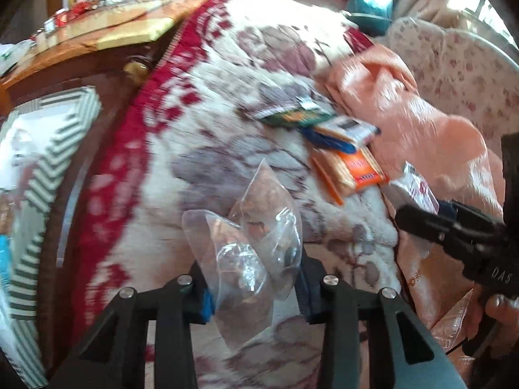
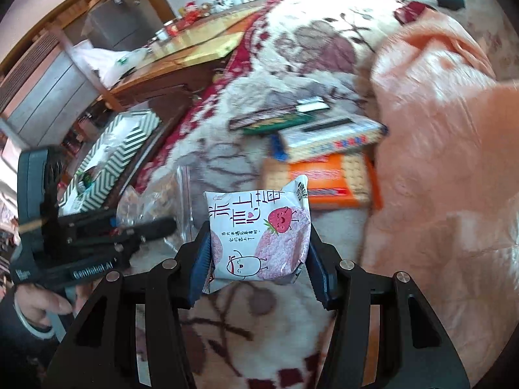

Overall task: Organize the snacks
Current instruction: 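Carry both held snacks over the white tray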

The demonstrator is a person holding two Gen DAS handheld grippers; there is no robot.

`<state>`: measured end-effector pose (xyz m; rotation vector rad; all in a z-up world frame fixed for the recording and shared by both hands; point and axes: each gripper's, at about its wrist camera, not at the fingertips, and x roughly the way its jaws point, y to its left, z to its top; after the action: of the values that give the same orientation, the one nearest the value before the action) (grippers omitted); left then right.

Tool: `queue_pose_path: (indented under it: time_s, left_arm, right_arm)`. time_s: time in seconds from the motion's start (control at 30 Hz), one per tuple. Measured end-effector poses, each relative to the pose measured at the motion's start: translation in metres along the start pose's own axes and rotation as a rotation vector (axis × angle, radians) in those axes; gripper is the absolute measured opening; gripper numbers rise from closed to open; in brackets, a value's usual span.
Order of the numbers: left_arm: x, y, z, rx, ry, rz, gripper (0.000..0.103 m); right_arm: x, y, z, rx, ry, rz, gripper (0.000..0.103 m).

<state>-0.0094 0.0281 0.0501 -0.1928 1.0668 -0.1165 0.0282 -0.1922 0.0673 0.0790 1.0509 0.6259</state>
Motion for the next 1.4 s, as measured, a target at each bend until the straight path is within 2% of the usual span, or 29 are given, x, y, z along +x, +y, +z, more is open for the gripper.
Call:
queue_pose_path:
  time_s: [0.27, 0.8, 1.4]
  left_arm:
    - [-0.029, 0.040, 0.001, -0.045, -0.067, 0.060, 0.040]
    - [-0.073, 0.110, -0.006, -0.148, -0.144, 0.161, 0.040]
    - [-0.100, 0.204, -0.016, -0.344, -0.201, 0.287, 0.040]
  right_arm:
    - [0.017, 0.046, 0.007, -0.069, 0.015, 0.047, 0.053]
    - [0.056, 0.151, 0.031, -0.256, 0.078, 0.119, 0.052]
    - [0.101, 0.233, 0.047, -0.391, 0.139, 0.194, 0.052]
